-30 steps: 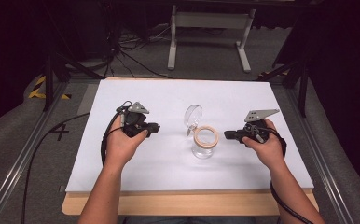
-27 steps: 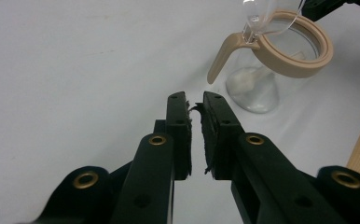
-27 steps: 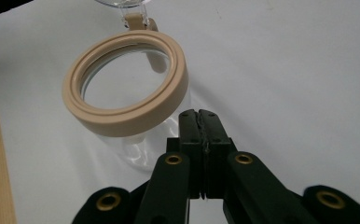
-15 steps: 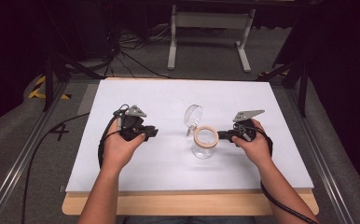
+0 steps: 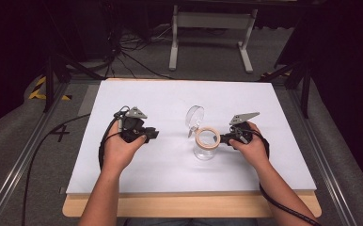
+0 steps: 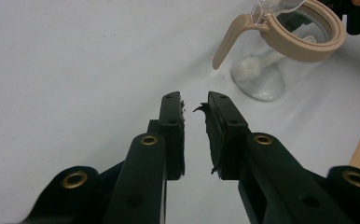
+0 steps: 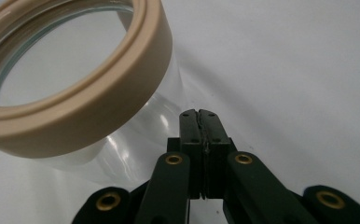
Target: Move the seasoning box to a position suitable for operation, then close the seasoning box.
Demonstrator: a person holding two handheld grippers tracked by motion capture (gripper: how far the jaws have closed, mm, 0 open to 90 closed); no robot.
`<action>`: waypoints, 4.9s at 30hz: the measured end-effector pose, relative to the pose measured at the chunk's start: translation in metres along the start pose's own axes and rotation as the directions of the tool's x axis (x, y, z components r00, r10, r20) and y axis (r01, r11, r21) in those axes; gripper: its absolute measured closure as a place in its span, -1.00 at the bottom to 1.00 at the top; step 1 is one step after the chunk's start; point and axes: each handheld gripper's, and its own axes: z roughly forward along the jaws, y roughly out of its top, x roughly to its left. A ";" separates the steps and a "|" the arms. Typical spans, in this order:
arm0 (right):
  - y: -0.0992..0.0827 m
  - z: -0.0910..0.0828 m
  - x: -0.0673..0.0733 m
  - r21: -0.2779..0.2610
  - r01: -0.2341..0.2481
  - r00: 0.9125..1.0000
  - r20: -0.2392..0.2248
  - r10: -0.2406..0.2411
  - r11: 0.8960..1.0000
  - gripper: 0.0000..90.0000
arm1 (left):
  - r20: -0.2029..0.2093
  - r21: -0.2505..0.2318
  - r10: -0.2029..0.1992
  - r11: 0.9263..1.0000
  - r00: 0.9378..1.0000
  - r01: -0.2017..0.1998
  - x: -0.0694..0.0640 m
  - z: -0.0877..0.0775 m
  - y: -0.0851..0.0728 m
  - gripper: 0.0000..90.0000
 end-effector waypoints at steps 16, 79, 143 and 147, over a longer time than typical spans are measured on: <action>-0.005 -0.001 0.012 0.042 0.026 1.000 -0.010 -0.026 0.999 1.00 | 0.013 0.001 -0.004 1.000 1.000 0.004 0.002 0.002 0.000 0.68; 0.044 -0.043 0.084 -0.123 0.096 0.988 -0.112 -0.110 0.988 1.00 | 0.143 -0.115 0.042 0.993 0.989 -0.026 0.002 0.039 0.066 0.80; 0.041 -0.035 0.097 0.057 0.098 0.984 -0.157 -0.088 0.994 1.00 | 0.090 0.029 0.098 0.995 0.991 -0.100 -0.017 0.001 0.021 0.71; 0.041 -0.035 0.098 0.079 0.097 0.983 -0.162 -0.084 0.992 1.00 | 0.091 0.036 0.095 0.994 0.991 -0.099 -0.018 0.000 0.020 0.71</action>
